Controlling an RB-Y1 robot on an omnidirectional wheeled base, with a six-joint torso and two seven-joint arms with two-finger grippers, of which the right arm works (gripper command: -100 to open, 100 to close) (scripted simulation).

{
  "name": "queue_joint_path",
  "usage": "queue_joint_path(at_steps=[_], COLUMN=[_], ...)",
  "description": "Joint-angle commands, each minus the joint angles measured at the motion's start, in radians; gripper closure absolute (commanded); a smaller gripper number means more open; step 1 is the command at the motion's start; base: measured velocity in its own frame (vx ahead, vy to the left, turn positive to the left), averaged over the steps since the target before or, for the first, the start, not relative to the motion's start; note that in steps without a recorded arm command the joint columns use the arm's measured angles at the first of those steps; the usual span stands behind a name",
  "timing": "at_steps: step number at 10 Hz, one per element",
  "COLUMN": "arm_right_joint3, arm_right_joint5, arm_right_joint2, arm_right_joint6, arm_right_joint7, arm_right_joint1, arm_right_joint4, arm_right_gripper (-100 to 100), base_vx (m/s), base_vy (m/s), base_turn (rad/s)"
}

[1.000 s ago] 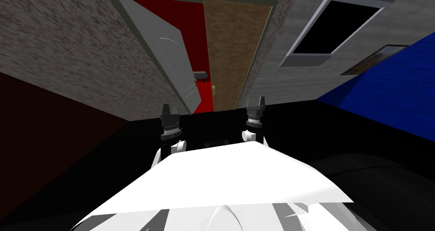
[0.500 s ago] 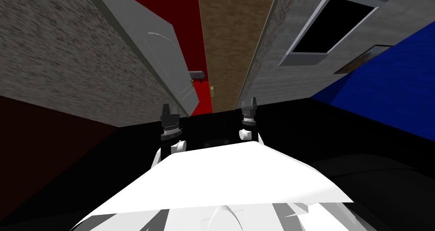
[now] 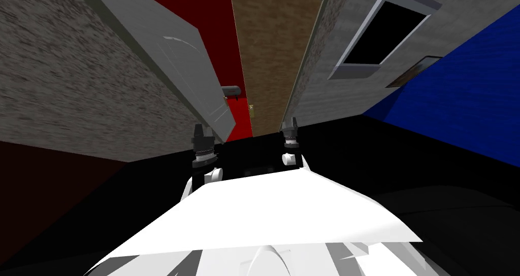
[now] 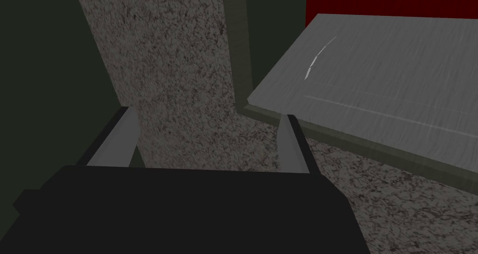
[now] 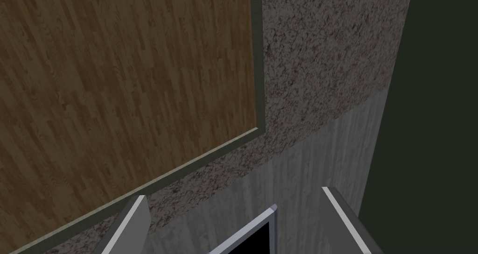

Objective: Push the door open

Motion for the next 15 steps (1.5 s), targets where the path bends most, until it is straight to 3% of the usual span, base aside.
queue_joint_path(at_steps=[1, 14, 15], arm_right_joint3=[0.021, 0.155, 0.175], arm_right_joint5=[0.002, 0.008, 0.009], arm_right_joint2=[-0.005, -0.048, -0.053], arm_right_joint6=[0.008, 0.06, 0.068], arm_right_joint7=[-0.003, -0.037, -0.043], arm_right_joint1=[-0.027, -0.207, -0.234], arm_right_joint4=[0.038, 0.296, 0.334], arm_right_gripper=[-100, -100, -100], base_vx=[0.161, 0.099, 0.121], base_vy=[0.073, 0.052, 0.062], base_turn=[-0.151, -0.102, -0.184])
